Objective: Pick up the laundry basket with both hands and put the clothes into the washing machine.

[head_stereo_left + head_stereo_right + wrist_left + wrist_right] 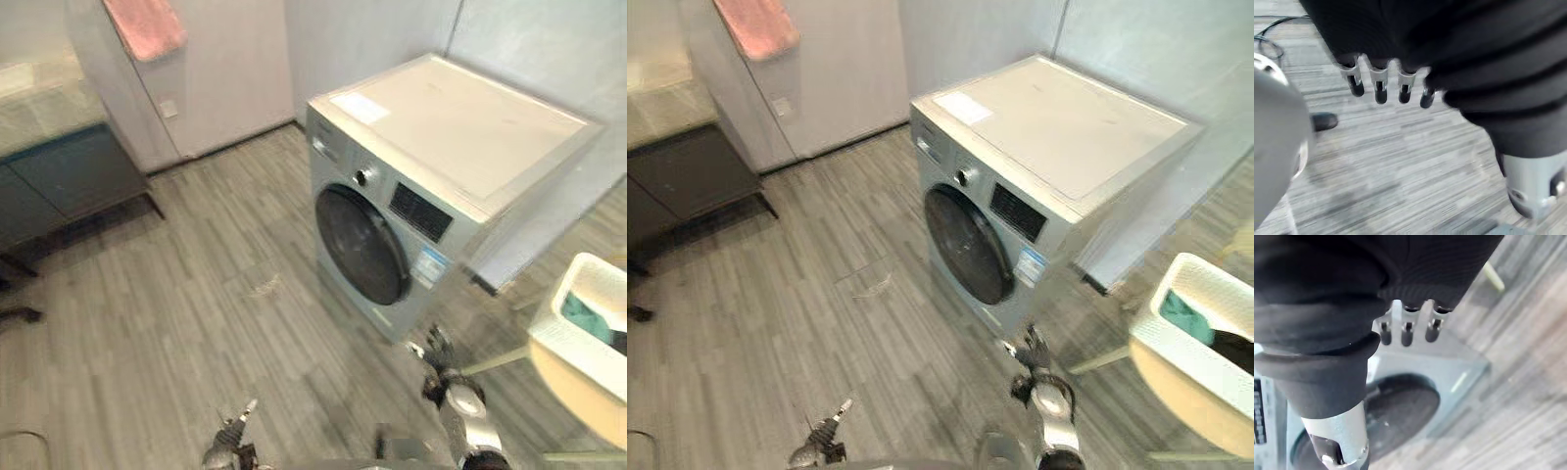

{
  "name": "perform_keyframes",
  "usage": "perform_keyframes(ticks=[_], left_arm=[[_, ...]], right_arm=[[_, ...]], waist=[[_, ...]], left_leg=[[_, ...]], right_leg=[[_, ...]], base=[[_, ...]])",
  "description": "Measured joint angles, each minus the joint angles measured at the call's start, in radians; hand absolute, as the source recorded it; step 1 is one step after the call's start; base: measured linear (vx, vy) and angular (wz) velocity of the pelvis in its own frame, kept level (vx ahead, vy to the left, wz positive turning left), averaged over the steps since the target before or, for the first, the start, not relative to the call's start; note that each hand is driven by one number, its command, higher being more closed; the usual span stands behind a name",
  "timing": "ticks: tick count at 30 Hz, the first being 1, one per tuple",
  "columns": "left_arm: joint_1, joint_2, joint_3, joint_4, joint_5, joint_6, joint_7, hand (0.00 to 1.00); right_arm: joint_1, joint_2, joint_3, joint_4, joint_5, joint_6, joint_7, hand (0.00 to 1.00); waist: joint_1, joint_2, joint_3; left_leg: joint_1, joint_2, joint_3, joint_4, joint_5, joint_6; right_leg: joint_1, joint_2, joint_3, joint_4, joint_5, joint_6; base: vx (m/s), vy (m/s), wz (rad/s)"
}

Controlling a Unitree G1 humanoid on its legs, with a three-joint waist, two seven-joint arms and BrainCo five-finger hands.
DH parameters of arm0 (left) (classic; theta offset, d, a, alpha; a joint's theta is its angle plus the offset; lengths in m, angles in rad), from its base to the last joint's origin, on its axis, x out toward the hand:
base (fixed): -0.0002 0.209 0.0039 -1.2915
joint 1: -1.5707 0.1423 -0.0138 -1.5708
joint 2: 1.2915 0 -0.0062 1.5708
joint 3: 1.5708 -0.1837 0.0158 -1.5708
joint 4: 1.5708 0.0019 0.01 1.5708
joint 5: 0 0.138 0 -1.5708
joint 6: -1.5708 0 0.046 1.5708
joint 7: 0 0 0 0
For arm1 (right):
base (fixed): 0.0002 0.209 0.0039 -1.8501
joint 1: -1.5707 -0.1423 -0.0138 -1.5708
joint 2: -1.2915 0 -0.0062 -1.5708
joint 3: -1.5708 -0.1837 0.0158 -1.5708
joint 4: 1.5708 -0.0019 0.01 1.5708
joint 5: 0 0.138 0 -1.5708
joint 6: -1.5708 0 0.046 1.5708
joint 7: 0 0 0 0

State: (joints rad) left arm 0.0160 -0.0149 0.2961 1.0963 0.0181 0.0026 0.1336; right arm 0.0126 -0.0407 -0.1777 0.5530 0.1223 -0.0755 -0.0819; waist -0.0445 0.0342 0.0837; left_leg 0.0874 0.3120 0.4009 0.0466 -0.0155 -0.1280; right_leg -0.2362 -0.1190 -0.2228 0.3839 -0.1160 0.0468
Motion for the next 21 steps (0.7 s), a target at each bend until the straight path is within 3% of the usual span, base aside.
perform_keyframes(ticks=[3, 6, 8, 9, 10, 11, 12, 13, 15, 16, 18, 20, 21], left_arm=[[-0.013, -0.056, 0.052, -0.018, -0.002, 0.0, -0.001, 0.0], [0.009, -0.062, 0.063, -0.05, -0.007, -0.001, -0.001, 0.0], [0.015, -0.062, 0.064, -0.09, -0.007, -0.002, 0.0, 0.0], [0.02, -0.072, 0.067, -0.118, -0.009, -0.002, 0.001, 0.0], [0.028, -0.073, 0.067, -0.127, -0.012, -0.005, 0.001, 0.0], [0.035, -0.072, 0.066, -0.146, -0.018, -0.01, 0.002, 0.0], [0.049, -0.07, 0.063, -0.149, -0.029, -0.012, 0.002, 0.0], [0.053, -0.066, 0.062, -0.148, -0.034, -0.013, 0.003, 0.0], [0.057, -0.042, 0.064, -0.132, -0.053, -0.013, 0.004, 0.0], [0.058, -0.035, 0.073, -0.116, -0.057, -0.013, 0.005, 0.0], [0.058, -0.04, 0.105, -0.108, -0.056, -0.012, 0.005, 0.0], [0.079, -0.049, 0.109, -0.091, -0.044, -0.01, 0.005, 0.0], [0.082, -0.043, 0.108, -0.061, -0.043, -0.006, 0.002, 0.0]], right_arm=[[0.032, -0.01, -0.012, -0.073, 0.0, 0.003, -0.011, 0.0], [0.063, 0.003, 0.028, -0.11, -0.001, 0.013, -0.01, 0.0], [0.071, 0.022, 0.079, -0.174, -0.008, 0.013, -0.007, 0.0], [0.075, 0.022, 0.102, -0.23, -0.01, 0.013, -0.002, 0.0], [0.074, 0.023, 0.112, -0.257, -0.011, 0.012, -0.002, 0.0], [0.073, 0.014, 0.135, -0.295, -0.011, 0.009, -0.001, 0.0], [0.068, 0.008, 0.152, -0.31, -0.012, 0.005, 0.001, 0.0], [0.062, 0.008, 0.155, -0.311, -0.012, 0.004, 0.0, 0.0], [0.06, 0.002, 0.157, -0.312, -0.012, 0.003, 0.0, 0.0], [0.059, -0.008, 0.162, -0.313, -0.011, 0.002, -0.002, 0.0], [0.066, -0.027, 0.157, -0.313, -0.01, 0.003, -0.003, 0.0], [0.068, -0.055, 0.161, -0.312, -0.011, 0.001, 0.008, 0.0], [0.075, -0.058, 0.162, -0.313, -0.011, -0.002, 0.025, 0.0]], waist=[[0.003, 0.008, -0.006], [0.006, 0.011, -0.009], [0.007, -0.008, -0.001], [0.014, 0.011, 0.01], [0.022, 0.015, 0.013], [0.034, 0.015, 0.014], [0.033, 0.015, 0.009], [0.033, 0.015, 0.006], [0.032, 0.0, 0.003], [0.031, -0.005, 0.005], [0.021, 0.0, 0.005], [0.021, 0.033, -0.001], [0.016, 0.041, -0.015]], left_leg=[[0.001, -0.024, 0.017, -0.05, 0.102, -0.031], [0.006, -0.016, 0.009, -0.002, 0.112, -0.028], [-0.077, 0.008, -0.015, 0.202, 0.11, -0.026], [-0.15, 0.05, -0.053, 0.374, 0.111, -0.018], [-0.178, 0.062, -0.08, 0.446, 0.117, -0.011], [-0.216, 0.062, -0.141, 0.545, 0.14, 0.012], [-0.234, 0.053, -0.18, 0.581, 0.167, 0.012], [-0.234, 0.047, -0.182, 0.582, 0.183, 0.01], [-0.242, 0.006, -0.184, 0.54, 0.234, 0.053], [-0.215, -0.009, -0.18, 0.439, 0.103, 0.031], [-0.159, -0.024, -0.202, 0.261, 0.063, 0.034], [-0.114, -0.025, -0.223, 0.147, 0.068, 0.029], [-0.09, -0.035, -0.181, 0.102, 0.049, -0.008]], right_leg=[[0.02, -0.013, -0.031, -0.04, -0.013, 0.001], [0.088, -0.017, -0.061, -0.087, -0.025, -0.002], [0.153, -0.022, -0.066, -0.166, -0.025, -0.002], [0.209, 0.001, -0.073, -0.227, -0.022, -0.004], [0.215, -0.001, -0.067, -0.232, -0.021, -0.005], [0.215, -0.008, -0.046, -0.208, -0.013, -0.005], [0.217, -0.012, -0.025, -0.212, -0.013, -0.005], [0.218, -0.016, -0.013, -0.223, -0.013, -0.005], [0.23, -0.031, 0.03, -0.319, -0.013, -0.005], [0.225, -0.043, 0.07, -0.356, 0.033, -0.007], [0.199, -0.041, 0.11, -0.333, 0.12, 0.007], [0.18, -0.02, 0.126, -0.33, 0.111, 0.026], [0.191, -0.022, 0.132, -0.366, 0.139, 0.058]], base=[[-0.02, -0.093, 0.37], [-0.07, -0.033, 0.35], [-0.07, -0.066, 0.21], [-0.01, -0.04, -0.07], [-0.03, 0.022, -0.27], [-0.01, 0.08, -0.41], [-0.01, 0.1, -0.47], [0.05, 0.087, -0.5], [0.1, 0.077, -0.49], [0.1, 0.062, -0.37], [0.03, 0.09, -0.21], [0.06, 0.278, -0.35], [0.12, 0.321, -0.25]])
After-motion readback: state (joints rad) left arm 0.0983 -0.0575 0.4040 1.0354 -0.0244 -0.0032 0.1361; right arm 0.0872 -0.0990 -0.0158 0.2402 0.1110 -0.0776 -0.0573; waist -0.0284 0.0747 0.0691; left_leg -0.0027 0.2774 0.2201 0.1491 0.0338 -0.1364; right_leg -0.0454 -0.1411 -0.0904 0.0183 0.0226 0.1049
